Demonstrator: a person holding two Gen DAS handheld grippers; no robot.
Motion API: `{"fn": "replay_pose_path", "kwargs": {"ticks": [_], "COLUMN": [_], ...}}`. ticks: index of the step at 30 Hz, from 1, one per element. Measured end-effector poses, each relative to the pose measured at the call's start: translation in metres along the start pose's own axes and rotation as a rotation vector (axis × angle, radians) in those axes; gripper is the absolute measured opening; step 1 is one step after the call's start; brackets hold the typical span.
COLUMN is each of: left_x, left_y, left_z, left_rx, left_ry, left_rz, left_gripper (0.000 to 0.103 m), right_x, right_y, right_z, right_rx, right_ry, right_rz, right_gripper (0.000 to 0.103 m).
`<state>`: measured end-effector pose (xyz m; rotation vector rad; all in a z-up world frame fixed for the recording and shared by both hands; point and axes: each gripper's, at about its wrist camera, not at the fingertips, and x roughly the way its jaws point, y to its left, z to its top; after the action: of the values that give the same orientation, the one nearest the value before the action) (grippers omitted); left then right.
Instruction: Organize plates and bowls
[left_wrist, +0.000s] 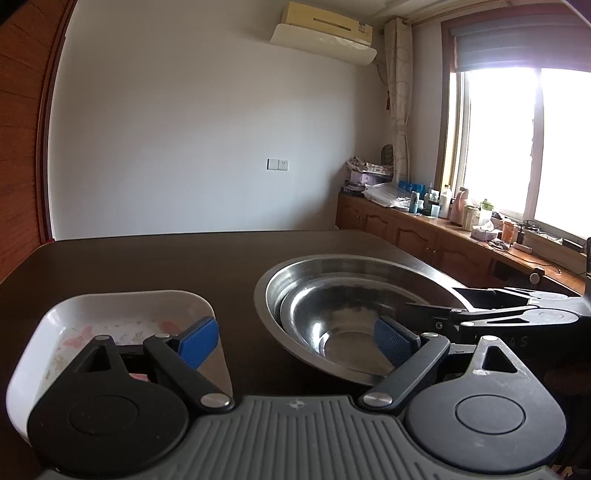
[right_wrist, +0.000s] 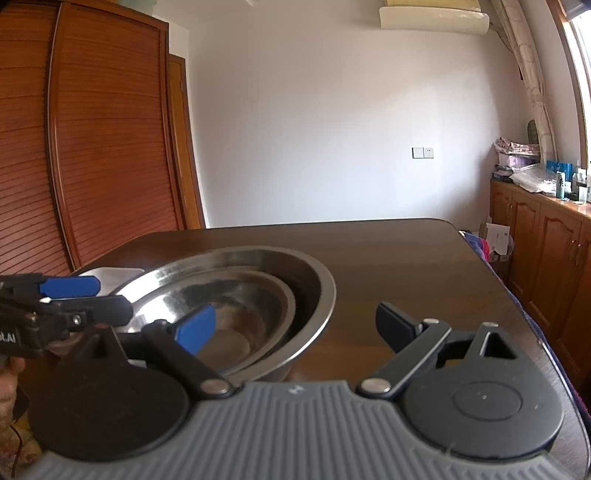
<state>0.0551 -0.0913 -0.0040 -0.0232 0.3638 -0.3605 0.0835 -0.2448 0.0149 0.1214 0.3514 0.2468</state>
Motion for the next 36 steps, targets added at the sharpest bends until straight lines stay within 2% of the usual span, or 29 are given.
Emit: {"fn": "replay_pose_path", "kwargs": {"ticks": [10, 18, 21, 24, 26, 29, 36], "left_x": [0.009, 0.014, 0.015, 0.015, 0.013, 0.009, -0.008], "left_y": [-0.004, -0.008, -0.008, -0.008, -0.007, -0.005, -0.005], "left_z": [-0.001, -0.001, 0.0, 0.0, -0.001, 0.0, 0.003], "left_rx": [-0.023, -0.028, -0.034, -0.036, -0.043, -0.049, -0.058], "left_ry": [0.031, 0.049, 0.058, 0.058, 0.059, 0.052, 0.006], "left_rz": [-0.035, -0.053, -0.057, -0.043, -0.037, -0.038, -0.034], "left_gripper": [0.1, 0.094, 0.083, 0.075, 0.072, 0.07, 0.069], "right_x": [0.001, 0.001, 0.003, 0.005, 0.006, 0.004, -0.006], "right_y": [0.006, 0.005, 0.002, 0.001, 0.001, 0.002, 0.002], "right_z": [-0.001, -0.001, -0.001, -0.001, -0.003, -0.003, -0.004], "right_rx": [0.03, 0.053, 0.075, 0.087, 0.09, 0.093, 0.147], "right_ry": [0.001, 0.009, 0.016, 0.022, 0.023, 0.015, -0.014], "right_rz": [0.026, 0.036, 0.043, 0.046, 0.05, 0.023, 0.026], "right_gripper": [0.093, 0.085, 0.077, 0.062, 0.043, 0.034, 0.03]}}
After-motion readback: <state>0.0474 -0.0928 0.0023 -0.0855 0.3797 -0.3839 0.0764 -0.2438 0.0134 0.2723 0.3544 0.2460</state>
